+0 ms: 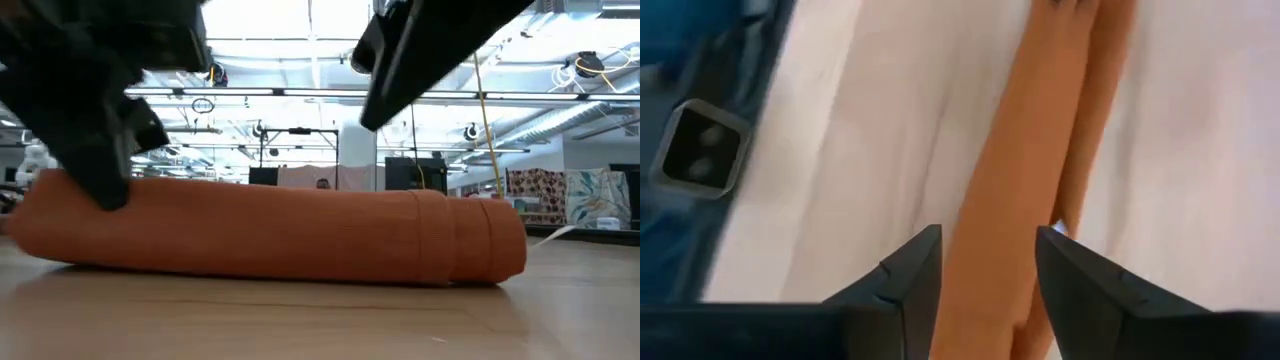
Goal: Roll towel
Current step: Roll the brown towel
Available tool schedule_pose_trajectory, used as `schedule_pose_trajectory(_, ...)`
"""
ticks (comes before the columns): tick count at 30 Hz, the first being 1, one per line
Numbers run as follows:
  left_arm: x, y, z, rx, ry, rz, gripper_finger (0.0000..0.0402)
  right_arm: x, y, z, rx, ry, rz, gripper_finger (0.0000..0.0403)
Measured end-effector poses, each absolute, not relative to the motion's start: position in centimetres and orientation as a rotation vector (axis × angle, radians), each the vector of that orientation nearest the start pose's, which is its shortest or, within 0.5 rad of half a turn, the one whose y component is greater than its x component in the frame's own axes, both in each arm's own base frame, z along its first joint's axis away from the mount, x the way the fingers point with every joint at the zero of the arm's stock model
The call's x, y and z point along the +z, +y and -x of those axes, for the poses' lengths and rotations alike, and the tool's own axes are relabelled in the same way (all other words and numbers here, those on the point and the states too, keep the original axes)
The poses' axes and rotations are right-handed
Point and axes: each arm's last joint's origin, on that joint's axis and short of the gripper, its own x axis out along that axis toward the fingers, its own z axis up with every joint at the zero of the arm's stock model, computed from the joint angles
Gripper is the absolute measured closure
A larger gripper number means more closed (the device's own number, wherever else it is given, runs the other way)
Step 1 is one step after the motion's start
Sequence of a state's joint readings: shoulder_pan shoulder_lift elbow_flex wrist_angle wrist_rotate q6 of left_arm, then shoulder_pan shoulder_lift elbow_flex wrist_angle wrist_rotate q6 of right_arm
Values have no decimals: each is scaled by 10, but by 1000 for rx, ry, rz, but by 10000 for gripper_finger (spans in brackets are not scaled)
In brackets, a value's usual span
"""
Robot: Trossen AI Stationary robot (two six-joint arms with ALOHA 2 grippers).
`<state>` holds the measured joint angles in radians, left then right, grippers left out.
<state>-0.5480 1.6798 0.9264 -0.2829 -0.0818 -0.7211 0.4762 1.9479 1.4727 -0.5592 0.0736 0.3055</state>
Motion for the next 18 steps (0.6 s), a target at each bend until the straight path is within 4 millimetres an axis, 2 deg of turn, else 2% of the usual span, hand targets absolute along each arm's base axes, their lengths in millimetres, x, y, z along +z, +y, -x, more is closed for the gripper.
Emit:
schedule_pose_trajectory(4,158,-150,-279,-48,1111,377,391,201,202,-364,92,978,70,242)
schedule_pose_trajectory(12,158,-126,-289,-101,1178,470,391,176,204,-369,18,1022,75,236)
schedule_pose_trajectory(18,158,-110,-295,-117,1202,525,391,156,200,-372,-63,1064,61,184)
